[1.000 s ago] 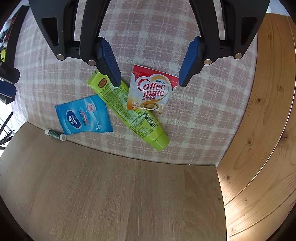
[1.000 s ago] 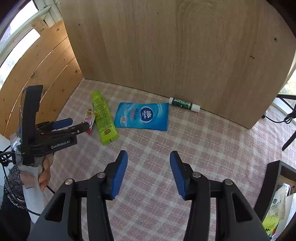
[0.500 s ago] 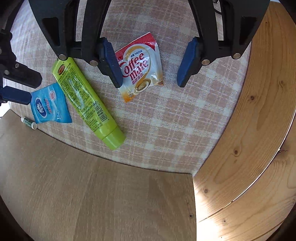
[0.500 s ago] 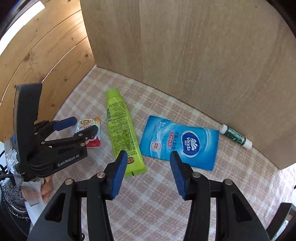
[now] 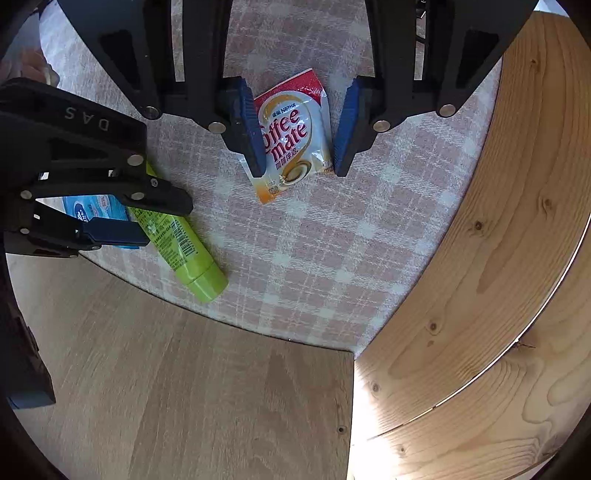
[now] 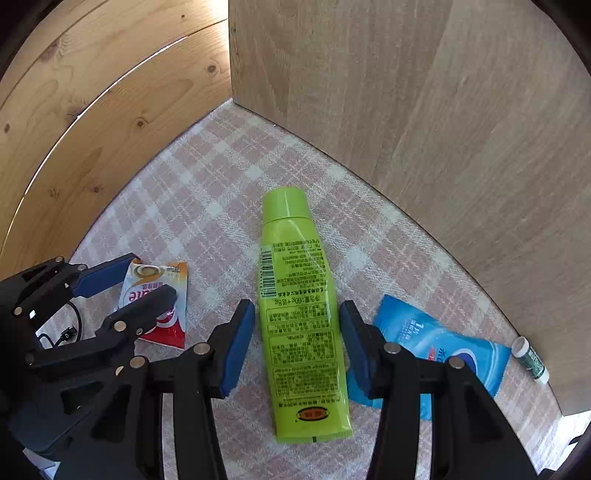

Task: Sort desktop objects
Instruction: 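Grasp the yellow-green tube with the right gripper while the left gripper grasps the second coffee-mate sachet, then carry the yellow-green tube and sachet into the tray and open both grippers, then move both grippers back toward the remaining items on the table, then grasp the grey Tel pouch with the right gripper while the left gripper grasps the blue Vinda packet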

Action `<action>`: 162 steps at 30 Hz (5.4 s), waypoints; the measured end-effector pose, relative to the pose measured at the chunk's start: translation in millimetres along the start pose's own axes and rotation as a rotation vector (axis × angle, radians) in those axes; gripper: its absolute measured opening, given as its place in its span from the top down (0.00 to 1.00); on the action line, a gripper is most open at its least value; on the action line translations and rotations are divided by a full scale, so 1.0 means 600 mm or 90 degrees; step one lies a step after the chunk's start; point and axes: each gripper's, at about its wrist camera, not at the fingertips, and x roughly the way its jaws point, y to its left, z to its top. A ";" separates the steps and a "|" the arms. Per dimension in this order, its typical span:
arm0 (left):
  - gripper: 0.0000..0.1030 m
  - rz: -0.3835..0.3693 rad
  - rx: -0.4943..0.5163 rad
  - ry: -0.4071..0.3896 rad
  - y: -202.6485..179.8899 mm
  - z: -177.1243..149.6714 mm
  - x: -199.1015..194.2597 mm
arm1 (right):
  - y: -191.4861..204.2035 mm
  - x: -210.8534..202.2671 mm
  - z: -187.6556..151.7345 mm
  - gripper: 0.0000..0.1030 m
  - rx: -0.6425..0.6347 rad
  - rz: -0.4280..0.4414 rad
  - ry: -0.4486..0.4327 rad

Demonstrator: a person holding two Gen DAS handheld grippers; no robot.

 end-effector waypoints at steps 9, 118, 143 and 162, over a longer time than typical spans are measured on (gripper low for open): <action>0.82 -0.026 -0.044 -0.008 0.012 -0.019 -0.015 | 0.003 0.005 0.006 0.60 0.008 -0.018 -0.016; 0.42 -0.195 0.279 -0.040 -0.369 -0.047 -0.284 | -0.303 -0.487 -0.629 0.47 0.381 -0.131 -0.098; 0.32 -0.136 0.553 0.061 -0.321 0.017 -0.059 | -0.041 -0.269 -0.569 0.39 0.070 0.000 0.036; 0.23 -0.140 0.637 0.098 -0.358 0.053 0.034 | 0.000 -0.185 -0.542 0.18 -0.123 -0.006 0.101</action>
